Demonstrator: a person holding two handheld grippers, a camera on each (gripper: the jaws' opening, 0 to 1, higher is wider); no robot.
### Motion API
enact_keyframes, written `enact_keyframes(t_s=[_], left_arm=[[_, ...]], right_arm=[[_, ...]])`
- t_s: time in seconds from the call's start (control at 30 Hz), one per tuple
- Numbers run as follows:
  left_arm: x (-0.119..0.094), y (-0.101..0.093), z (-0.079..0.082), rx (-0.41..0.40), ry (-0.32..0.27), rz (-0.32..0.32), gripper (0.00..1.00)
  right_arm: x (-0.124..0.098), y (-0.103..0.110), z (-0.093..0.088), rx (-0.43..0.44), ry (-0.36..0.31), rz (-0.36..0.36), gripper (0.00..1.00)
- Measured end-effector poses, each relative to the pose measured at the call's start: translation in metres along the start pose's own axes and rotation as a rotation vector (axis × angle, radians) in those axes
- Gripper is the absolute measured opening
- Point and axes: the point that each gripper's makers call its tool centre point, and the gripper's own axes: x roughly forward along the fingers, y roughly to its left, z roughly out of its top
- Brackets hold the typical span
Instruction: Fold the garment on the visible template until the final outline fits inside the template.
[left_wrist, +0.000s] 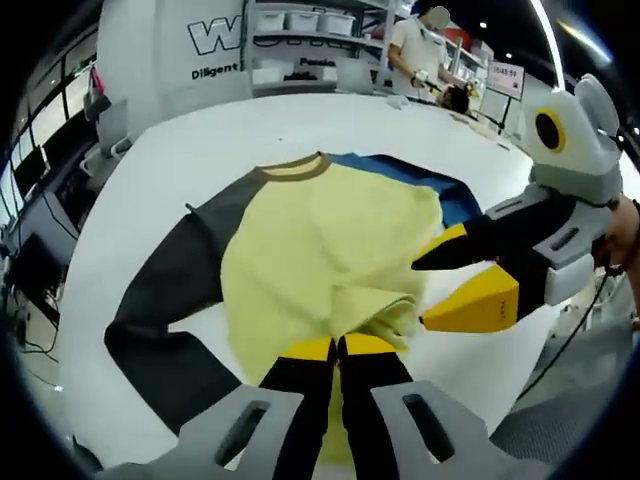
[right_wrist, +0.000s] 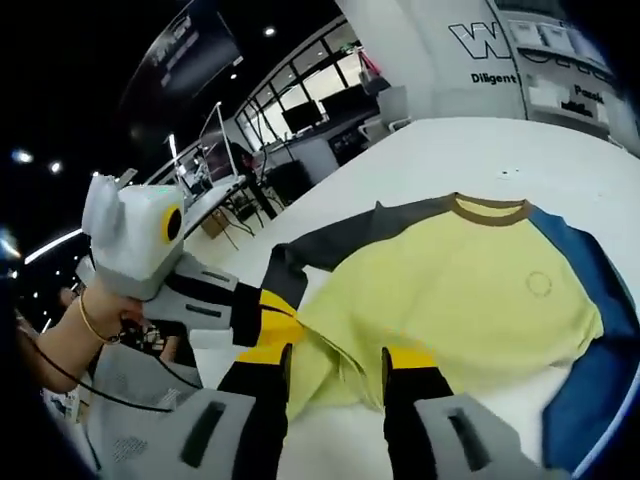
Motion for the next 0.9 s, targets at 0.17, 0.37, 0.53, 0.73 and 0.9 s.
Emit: enact_keyframes(t_s=[0.17, 0.37, 0.53, 0.73, 0.9], left_arm=[[0.003, 0.01, 0.001, -0.004, 0.006, 0.018, 0.06], [0.005, 0.016, 0.0, -0.016, 0.016, 0.03, 0.06], [0.004, 0.016, 0.003, -0.055, 0.008, 0.024, 0.06], [0.001, 0.019, 0.008, -0.065, -0.021, 0.042, 0.06], [0.0, 0.018, 0.011, -0.064, -0.028, 0.035, 0.06]], right_arm=[[0.001, -0.003, -0.013, 0.001, 0.014, -0.002, 0.33], [0.002, -0.008, -0.024, -0.008, 0.023, -0.005, 0.3], [0.008, -0.01, -0.035, -0.041, 0.034, 0.006, 0.29], [0.015, -0.013, -0.045, -0.057, 0.052, 0.007, 0.19], [0.017, -0.017, -0.043, -0.044, 0.033, -0.001, 0.14]])
